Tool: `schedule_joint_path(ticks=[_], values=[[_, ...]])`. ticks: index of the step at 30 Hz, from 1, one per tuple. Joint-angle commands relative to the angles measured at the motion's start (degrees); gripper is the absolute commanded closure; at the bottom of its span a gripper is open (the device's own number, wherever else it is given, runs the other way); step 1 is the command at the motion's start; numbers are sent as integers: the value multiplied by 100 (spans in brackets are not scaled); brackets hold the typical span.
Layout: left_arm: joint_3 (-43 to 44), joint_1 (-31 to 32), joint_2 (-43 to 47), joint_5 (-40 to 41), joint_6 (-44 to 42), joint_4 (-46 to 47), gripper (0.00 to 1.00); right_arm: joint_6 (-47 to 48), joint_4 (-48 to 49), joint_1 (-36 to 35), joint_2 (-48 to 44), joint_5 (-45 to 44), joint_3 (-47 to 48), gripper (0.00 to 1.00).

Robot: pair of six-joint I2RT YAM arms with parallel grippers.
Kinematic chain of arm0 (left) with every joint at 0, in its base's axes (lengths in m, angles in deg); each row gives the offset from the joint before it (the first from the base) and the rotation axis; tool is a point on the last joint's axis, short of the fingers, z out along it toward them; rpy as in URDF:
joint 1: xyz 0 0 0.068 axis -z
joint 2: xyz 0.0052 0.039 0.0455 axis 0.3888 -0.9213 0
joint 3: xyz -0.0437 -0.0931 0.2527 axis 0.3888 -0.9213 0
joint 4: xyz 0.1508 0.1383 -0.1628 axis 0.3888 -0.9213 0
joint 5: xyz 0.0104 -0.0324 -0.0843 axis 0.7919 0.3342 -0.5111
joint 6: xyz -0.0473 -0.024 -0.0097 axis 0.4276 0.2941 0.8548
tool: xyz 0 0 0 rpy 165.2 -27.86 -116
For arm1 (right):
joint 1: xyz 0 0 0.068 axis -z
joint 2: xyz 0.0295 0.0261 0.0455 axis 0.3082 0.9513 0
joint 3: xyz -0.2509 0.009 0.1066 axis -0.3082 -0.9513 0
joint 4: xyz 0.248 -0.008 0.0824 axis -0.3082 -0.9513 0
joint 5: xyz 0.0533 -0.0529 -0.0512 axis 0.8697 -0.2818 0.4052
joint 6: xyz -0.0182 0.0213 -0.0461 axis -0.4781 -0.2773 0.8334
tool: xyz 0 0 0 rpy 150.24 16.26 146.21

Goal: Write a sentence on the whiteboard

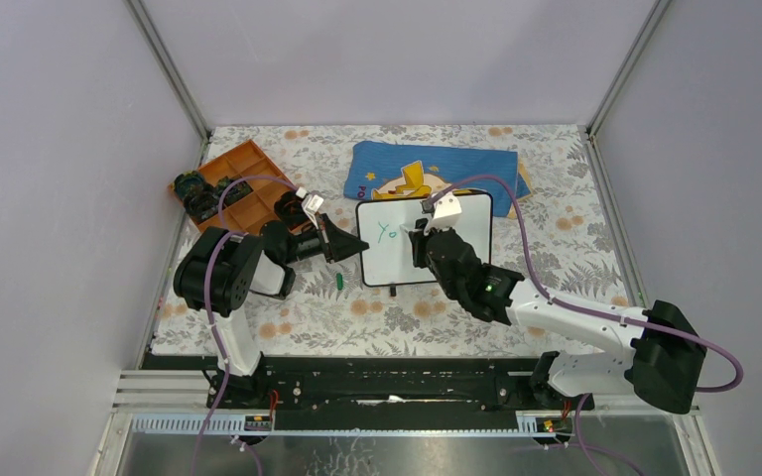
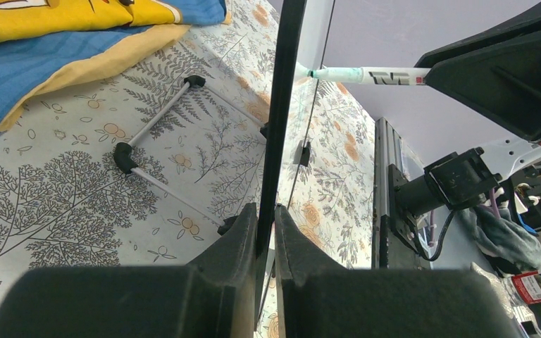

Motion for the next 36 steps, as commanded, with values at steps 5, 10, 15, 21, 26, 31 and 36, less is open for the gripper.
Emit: schedule_joint_path(ticks=[5, 10, 15, 21, 26, 31, 36], values=[[-68, 71, 50, -39, -134, -217, 100, -99, 36, 54, -66, -19, -125, 100], [-68, 66, 52, -41, -141, -217, 100, -146, 0, 54, -133, 1, -307, 100], [-68, 66, 56, -42, -143, -225, 100, -206, -56, 54, -233, -55, -419, 100], [-68, 75, 68, -44, -152, -243, 100, -206, -163, 55, -339, -257, -478, 100], [-68, 75, 68, -50, -161, -256, 100, -194, -228, 62, -370, -437, -456, 100], [-59, 84, 63, -60, -161, -269, 100, -141, -241, 63, -381, -556, -405, 100], [-59, 84, 69, -68, -169, -278, 100, -60, -207, 79, -332, -577, -294, 100]])
